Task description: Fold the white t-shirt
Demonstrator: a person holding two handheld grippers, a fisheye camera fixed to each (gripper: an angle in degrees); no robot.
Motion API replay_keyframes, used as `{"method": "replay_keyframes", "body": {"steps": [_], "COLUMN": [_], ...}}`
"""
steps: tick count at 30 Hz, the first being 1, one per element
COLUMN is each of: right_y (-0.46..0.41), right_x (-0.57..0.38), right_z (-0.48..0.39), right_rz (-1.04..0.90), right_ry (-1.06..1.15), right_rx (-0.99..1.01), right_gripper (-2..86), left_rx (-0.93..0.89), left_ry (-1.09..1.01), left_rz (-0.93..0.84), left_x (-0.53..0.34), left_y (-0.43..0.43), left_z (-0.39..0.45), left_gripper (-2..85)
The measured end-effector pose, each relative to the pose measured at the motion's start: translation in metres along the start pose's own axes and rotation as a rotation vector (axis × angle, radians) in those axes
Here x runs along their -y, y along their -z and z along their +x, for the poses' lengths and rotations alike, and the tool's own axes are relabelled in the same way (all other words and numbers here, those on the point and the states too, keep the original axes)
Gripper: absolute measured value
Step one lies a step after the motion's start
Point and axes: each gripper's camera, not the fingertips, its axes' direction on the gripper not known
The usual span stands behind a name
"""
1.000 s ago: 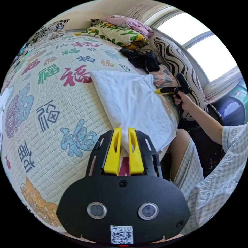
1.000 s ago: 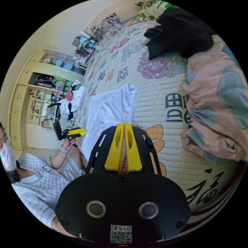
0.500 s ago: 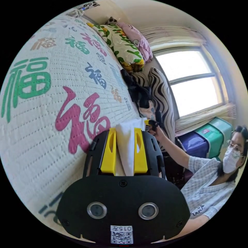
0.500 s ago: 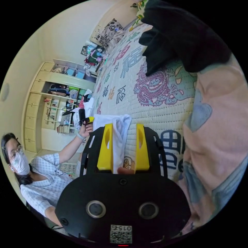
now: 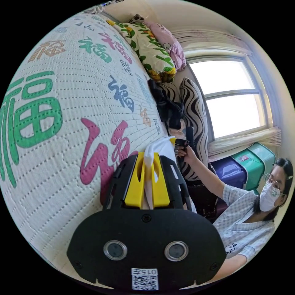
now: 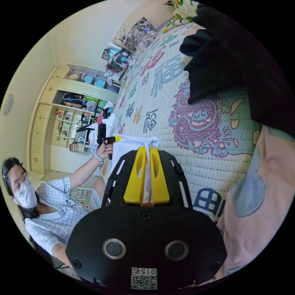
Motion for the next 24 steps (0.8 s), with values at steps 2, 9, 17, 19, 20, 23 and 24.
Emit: {"method": "replay_keyframes", "body": {"steps": [2,9,17,19,20,23,24], "right_y": [0.002,0.024,0.036,0.030,0.027,0.007,0.000], "right_x": [-0.003,-0.040,-0.107,-0.139,-0.147,-0.182,-0.188], "right_z": [-0.006,-0.051,-0.109,-0.125,-0.128,-0.133,-0.127], "right_rz": [0.020,0.068,0.088,0.064,0.050,0.000,-0.011], "right_ry": [0.008,0.198,0.401,0.451,0.461,0.439,0.394], "right_rx": [0.007,0.040,0.069,0.059,0.052,-0.003,-0.006], "right_gripper": [1.0,0.6,0.6,0.6,0.6,0.6,0.6], "left_rx": [-0.010,-0.019,0.051,0.080,0.095,0.120,0.128], "left_ry": [-0.046,-0.337,-0.703,-0.741,-0.760,-0.763,-0.750], "left_rz": [0.012,0.033,0.034,0.011,-0.015,-0.053,-0.059], "left_x": [-0.001,-0.018,-0.100,-0.129,-0.147,-0.176,-0.177], "left_y": [0.009,0.048,0.074,0.074,0.073,0.064,0.062], "left_z": [0.010,0.086,0.201,0.213,0.220,0.230,0.230], "left_gripper": [0.2,0.5,0.5,0.4,0.3,0.2,0.2]}}
